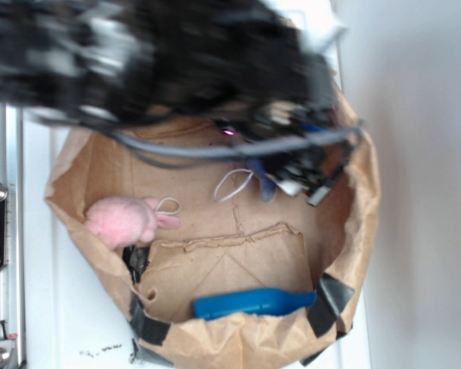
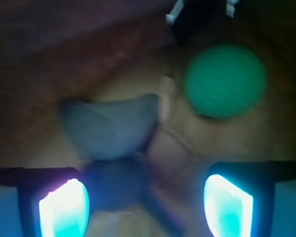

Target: Grab the green ball.

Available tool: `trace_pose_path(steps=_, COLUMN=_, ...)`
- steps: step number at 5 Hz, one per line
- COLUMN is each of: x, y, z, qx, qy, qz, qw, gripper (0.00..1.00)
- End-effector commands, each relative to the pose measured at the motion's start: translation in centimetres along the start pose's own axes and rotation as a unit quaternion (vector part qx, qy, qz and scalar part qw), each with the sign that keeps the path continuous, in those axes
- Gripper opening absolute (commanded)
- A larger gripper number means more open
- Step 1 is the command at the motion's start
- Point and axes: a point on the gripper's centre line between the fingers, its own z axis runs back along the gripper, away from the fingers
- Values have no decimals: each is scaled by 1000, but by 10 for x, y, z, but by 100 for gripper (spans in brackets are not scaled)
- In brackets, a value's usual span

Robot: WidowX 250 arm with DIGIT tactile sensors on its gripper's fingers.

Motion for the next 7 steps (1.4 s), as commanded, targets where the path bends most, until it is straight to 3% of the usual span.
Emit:
trace_pose_path(steps=1, x=24, y=22, z=-9, qx=15, qy=-117, qz=80, qw=990, gripper=100)
trace_pose_path(steps=4, x=21, y=-7, z=-37, qx=53, qy=-159, qz=108, qw=980, gripper=100)
trace_pose_path(steps=5, x=12, y=10, z=-22, qx=53, qy=-142, qz=99, qw=984, gripper=0)
trace_pose_path(steps=7, x=4, y=17, z=11, qx=25, qy=-137, qz=63, qw=988, gripper=0)
